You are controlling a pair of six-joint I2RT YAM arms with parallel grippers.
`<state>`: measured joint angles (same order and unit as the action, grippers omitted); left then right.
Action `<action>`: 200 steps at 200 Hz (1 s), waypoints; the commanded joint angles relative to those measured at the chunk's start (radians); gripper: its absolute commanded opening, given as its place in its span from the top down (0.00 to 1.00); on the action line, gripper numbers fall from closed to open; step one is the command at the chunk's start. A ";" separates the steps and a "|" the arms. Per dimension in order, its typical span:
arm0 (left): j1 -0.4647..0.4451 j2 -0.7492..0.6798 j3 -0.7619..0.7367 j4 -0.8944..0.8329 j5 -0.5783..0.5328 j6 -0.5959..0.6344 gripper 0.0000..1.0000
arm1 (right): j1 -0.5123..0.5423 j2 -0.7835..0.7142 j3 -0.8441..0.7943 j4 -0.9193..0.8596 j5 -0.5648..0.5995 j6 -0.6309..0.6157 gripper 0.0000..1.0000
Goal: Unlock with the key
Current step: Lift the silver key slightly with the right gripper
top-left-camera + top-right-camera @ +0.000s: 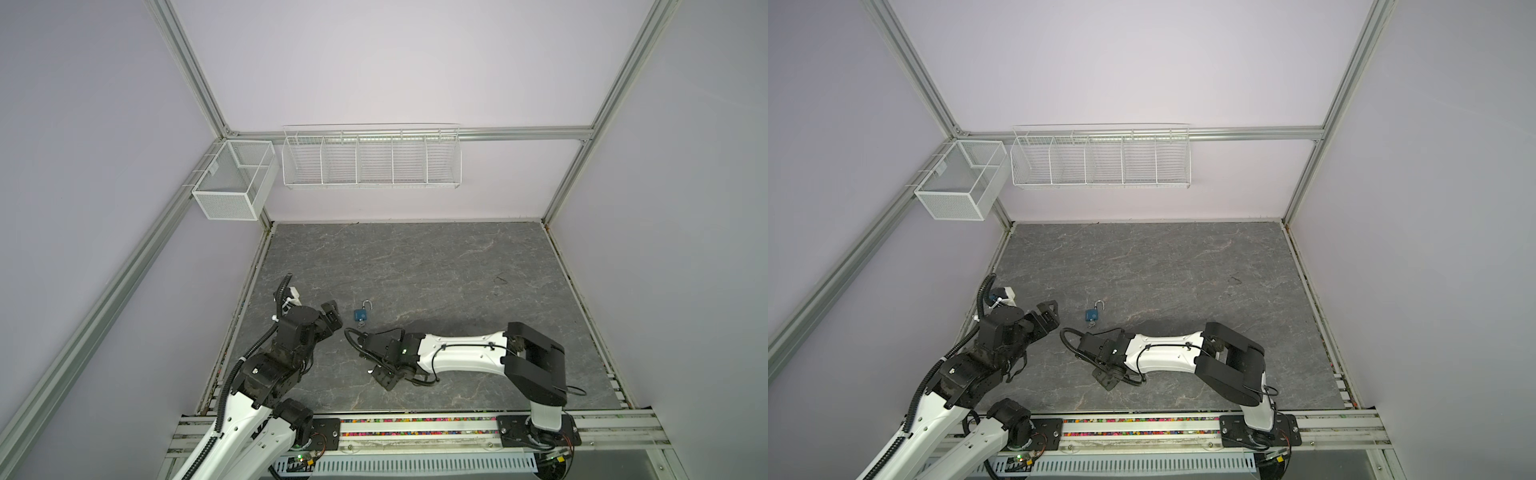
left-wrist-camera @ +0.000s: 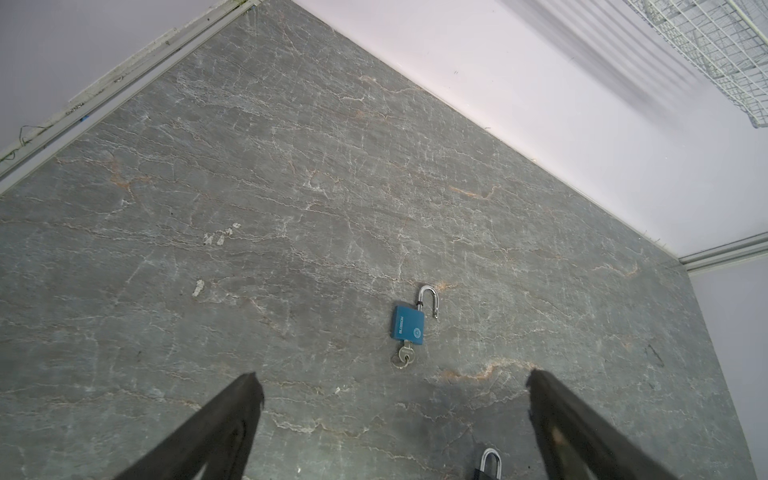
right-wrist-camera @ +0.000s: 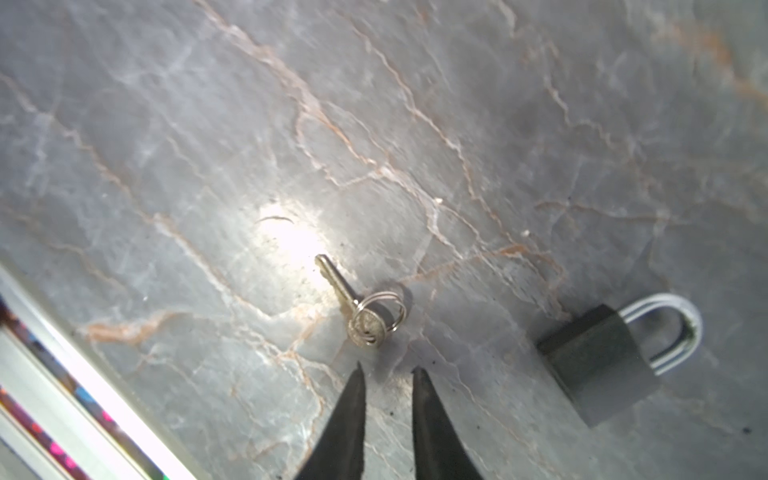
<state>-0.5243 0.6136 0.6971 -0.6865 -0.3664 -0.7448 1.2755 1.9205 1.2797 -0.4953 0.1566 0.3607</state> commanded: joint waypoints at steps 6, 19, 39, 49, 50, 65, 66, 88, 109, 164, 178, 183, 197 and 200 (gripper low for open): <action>0.003 -0.015 -0.005 -0.014 -0.005 -0.027 0.01 | -0.008 -0.025 -0.010 0.054 -0.009 -0.072 0.68; 0.003 -0.022 -0.002 -0.026 -0.013 -0.027 0.01 | -0.007 -0.012 0.002 0.056 -0.022 -0.106 0.65; 0.003 -0.036 0.002 -0.042 -0.023 -0.028 0.01 | -0.012 0.001 0.027 0.039 -0.019 -0.130 0.62; 0.003 -0.043 0.001 -0.046 -0.026 -0.027 0.01 | -0.011 0.009 0.038 0.036 -0.026 -0.121 0.61; 0.003 -0.044 0.001 -0.046 -0.025 -0.026 0.01 | -0.011 0.010 0.039 0.036 -0.027 -0.119 0.61; 0.003 -0.050 0.001 -0.053 -0.031 -0.027 0.01 | -0.009 0.031 0.058 0.025 -0.031 -0.092 0.59; 0.003 -0.050 0.001 -0.053 -0.031 -0.028 0.01 | -0.008 0.032 0.060 0.024 -0.029 -0.089 0.59; 0.003 -0.055 -0.005 -0.047 -0.029 -0.030 0.01 | -0.008 0.063 0.085 0.012 -0.013 -0.054 0.61; 0.003 -0.054 -0.007 -0.047 -0.025 -0.031 0.01 | -0.009 0.076 0.092 0.014 -0.004 -0.020 0.64; 0.003 -0.054 -0.007 -0.045 -0.023 -0.032 0.01 | -0.010 0.108 0.102 0.006 0.015 0.026 0.70; 0.003 -0.053 -0.007 -0.045 -0.022 -0.031 0.01 | -0.010 0.113 0.104 0.006 0.015 0.028 0.72; 0.003 -0.054 -0.008 -0.045 -0.023 -0.031 0.01 | -0.009 0.115 0.103 0.005 0.015 0.029 0.72; 0.003 -0.054 -0.007 -0.045 -0.020 -0.031 0.01 | -0.011 0.118 0.102 0.001 0.017 0.031 0.75; 0.003 -0.054 -0.007 -0.045 -0.021 -0.031 0.01 | -0.012 0.118 0.102 0.001 0.017 0.031 0.75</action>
<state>-0.5236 0.5674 0.6971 -0.7116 -0.3775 -0.7658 1.2675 2.0171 1.3617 -0.4740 0.1604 0.3740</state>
